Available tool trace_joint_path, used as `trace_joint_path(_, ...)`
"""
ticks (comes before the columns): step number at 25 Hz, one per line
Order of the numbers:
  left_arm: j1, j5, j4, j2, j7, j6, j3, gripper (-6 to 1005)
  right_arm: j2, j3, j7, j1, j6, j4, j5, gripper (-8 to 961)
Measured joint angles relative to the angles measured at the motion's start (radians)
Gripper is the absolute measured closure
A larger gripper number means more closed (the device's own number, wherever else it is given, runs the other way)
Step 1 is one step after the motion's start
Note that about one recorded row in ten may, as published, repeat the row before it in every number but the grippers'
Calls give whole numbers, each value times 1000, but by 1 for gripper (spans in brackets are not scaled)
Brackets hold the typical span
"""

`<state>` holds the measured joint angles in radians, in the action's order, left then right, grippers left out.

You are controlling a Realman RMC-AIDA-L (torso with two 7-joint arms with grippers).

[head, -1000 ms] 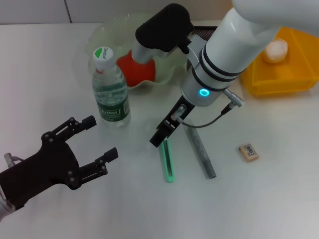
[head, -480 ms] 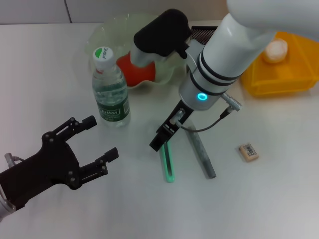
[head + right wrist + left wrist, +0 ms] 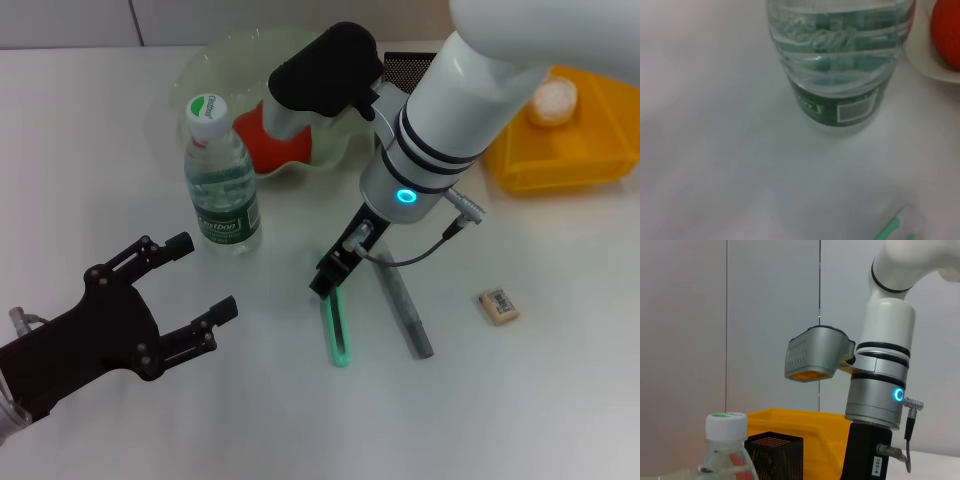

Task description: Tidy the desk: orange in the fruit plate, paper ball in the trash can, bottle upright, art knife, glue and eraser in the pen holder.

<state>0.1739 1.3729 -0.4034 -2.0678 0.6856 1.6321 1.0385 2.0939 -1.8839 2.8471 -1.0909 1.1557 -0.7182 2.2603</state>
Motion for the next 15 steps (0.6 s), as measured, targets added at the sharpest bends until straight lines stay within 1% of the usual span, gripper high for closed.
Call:
trace_joint_path(8, 1, 0, 1, 0, 0, -5, 0, 172, 0, 1, 2, -6, -11, 18, -24, 485)
trace_joint_path(15, 1, 0, 2, 0, -1, -9, -1, 172, 0, 1, 13, -9, -22, 26, -24, 490)
